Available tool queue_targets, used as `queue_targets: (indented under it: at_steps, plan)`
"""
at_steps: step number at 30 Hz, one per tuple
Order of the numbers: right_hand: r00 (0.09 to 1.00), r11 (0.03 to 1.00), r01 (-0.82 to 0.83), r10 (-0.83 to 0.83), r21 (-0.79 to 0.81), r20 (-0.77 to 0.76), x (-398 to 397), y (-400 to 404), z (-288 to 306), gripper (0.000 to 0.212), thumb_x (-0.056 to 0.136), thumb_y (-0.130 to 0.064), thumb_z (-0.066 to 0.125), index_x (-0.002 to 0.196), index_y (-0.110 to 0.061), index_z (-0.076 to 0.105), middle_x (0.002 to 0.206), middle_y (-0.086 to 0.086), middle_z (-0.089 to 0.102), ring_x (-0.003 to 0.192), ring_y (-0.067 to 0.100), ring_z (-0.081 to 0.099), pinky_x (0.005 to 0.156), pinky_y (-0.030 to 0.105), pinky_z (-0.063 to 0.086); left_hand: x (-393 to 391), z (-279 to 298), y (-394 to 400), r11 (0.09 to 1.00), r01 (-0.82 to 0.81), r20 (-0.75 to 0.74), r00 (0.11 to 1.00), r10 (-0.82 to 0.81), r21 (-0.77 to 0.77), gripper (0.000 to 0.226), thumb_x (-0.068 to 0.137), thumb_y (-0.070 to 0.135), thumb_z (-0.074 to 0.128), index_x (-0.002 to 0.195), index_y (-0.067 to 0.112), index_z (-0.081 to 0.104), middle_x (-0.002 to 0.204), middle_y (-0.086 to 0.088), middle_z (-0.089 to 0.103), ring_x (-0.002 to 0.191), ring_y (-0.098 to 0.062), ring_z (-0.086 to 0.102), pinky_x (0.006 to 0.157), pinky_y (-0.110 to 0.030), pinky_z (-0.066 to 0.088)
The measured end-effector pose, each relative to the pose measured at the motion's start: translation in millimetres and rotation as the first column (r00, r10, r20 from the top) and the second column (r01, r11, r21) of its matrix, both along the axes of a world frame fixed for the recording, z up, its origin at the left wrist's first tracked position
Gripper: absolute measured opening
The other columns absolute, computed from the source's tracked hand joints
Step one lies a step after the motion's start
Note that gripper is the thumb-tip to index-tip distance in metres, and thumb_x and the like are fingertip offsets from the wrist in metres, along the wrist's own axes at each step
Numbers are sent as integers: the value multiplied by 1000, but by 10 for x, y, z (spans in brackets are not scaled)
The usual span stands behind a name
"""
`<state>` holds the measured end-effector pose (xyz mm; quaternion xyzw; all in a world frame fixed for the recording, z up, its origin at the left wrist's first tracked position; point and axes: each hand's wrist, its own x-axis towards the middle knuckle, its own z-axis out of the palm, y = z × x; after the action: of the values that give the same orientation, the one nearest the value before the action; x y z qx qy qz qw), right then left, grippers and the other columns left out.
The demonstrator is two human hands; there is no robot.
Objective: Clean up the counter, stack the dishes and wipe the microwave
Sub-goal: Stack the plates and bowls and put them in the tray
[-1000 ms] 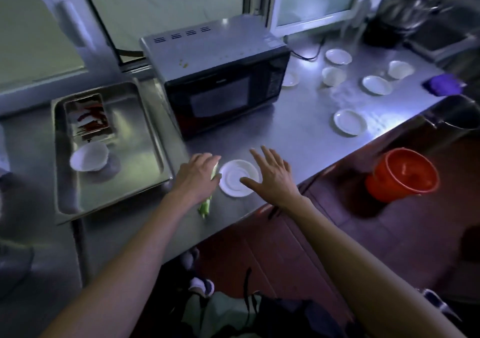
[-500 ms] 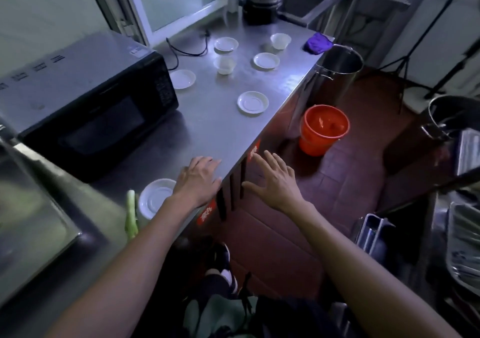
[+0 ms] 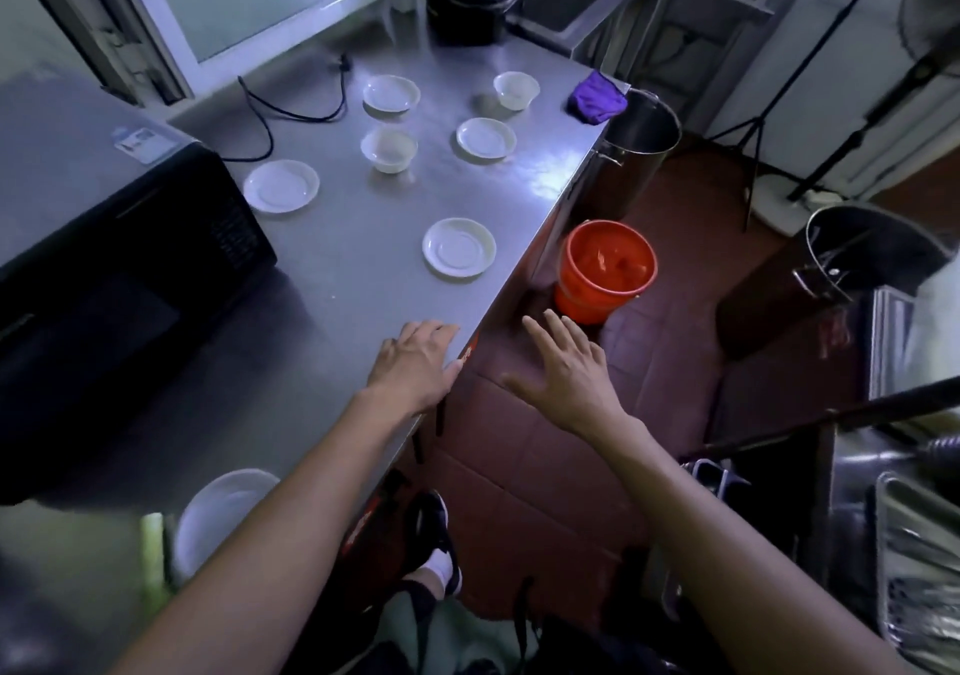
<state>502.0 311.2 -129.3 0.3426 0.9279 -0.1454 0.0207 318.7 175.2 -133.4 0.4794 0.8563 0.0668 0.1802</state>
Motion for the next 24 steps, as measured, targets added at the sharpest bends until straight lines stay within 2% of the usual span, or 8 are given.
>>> queue_targets:
  at_steps: [6, 10, 15, 24]
  plan:
    - [997, 997, 71, -71, 12, 14, -253, 531, 49, 84, 88, -71, 49, 157, -35, 17, 167, 1, 10, 153, 22, 6, 119, 46, 16, -304, 26, 757, 994, 103, 27, 994, -102, -22, 59, 99, 45, 45, 153, 27, 30, 155, 4, 35, 142, -22, 29, 108, -45, 33]
    - [992, 992, 124, -124, 10, 13, -288, 844, 64, 82, 88, -70, 48, 156, -36, 17, 167, 1, 9, 154, 23, 5, 119, 49, 17, -366, 101, 1140, 987, 161, 24, 987, -162, 21, 57, 98, 44, 47, 151, 26, 34, 153, 3, 38, 141, -21, 32, 109, -44, 34]
    - [984, 984, 177, -177, 4, 3, -278, 1303, -2, 79, 89, -71, 46, 155, -37, 17, 167, 2, 10, 154, 25, 5, 118, 52, 20, -432, 73, 1639, 973, 230, 3, 973, -230, -16, 55, 99, 43, 47, 150, 25, 36, 151, 2, 41, 137, -24, 35, 109, -47, 36]
    - [985, 983, 170, -169, -75, 17, -275, 2368, -134, 78, 92, -68, 45, 156, -35, 14, 167, 4, 8, 153, 27, 4, 119, 53, 17, -518, 52, 2664, 970, 238, -38, 970, -240, -43, 53, 98, 43, 49, 148, 26, 41, 147, 2, 46, 134, -24, 41, 106, -45, 40]
